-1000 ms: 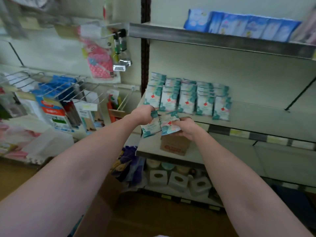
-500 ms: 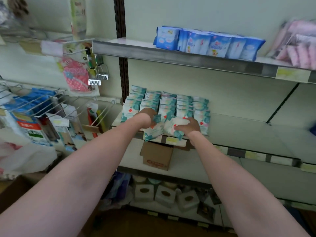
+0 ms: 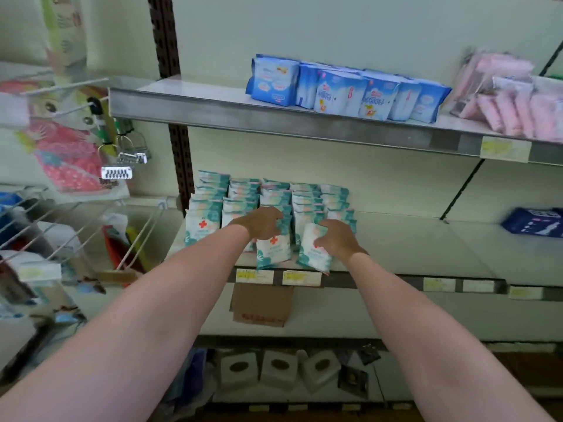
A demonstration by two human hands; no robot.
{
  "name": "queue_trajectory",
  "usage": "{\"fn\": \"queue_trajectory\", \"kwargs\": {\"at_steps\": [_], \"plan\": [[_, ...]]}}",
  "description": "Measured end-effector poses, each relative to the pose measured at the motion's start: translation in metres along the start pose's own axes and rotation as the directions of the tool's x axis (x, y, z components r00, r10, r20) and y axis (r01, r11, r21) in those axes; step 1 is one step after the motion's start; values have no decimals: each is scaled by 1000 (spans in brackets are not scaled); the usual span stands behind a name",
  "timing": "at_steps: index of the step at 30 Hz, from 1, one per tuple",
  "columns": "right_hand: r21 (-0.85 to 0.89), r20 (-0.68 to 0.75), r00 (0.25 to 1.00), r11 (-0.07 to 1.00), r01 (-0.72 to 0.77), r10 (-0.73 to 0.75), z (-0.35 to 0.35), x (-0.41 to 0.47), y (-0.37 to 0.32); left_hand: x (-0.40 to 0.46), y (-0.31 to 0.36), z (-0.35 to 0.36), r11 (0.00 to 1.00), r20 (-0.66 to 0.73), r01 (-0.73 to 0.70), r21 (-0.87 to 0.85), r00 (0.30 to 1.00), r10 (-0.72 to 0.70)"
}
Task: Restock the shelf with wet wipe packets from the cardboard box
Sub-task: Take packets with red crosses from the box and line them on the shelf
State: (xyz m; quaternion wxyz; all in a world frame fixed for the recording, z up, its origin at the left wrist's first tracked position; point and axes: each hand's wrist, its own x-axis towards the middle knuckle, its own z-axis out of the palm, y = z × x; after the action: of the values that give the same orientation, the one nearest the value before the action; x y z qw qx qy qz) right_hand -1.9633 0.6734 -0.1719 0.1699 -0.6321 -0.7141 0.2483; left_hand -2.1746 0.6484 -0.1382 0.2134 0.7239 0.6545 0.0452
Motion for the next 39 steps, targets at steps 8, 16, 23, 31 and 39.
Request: {"fn": "queue_trajectory", "kwargs": {"at_steps": [8, 16, 23, 31, 39], "plan": [[-458, 2, 990, 880, 128, -143, 3, 9, 0, 35, 1, 1, 992, 127, -81, 101, 990, 68], [-466, -22, 988, 876, 123, -151, 13, 33, -3, 60, -14, 11, 981, 4, -90, 170, 996, 90], [-483, 32, 979, 855, 190, -199, 18, 54, 1, 71, -13, 16, 962, -8, -23, 274, 1000, 26], [-470, 164, 951, 827, 309, -262, 13, 69, 4, 66, 0, 22, 943, -28, 17, 333, 1000, -9], [-494, 39, 924, 796, 349, -381, 26, 54, 7, 36, 10, 35, 929, -264, 116, 350, 964, -21]]}}
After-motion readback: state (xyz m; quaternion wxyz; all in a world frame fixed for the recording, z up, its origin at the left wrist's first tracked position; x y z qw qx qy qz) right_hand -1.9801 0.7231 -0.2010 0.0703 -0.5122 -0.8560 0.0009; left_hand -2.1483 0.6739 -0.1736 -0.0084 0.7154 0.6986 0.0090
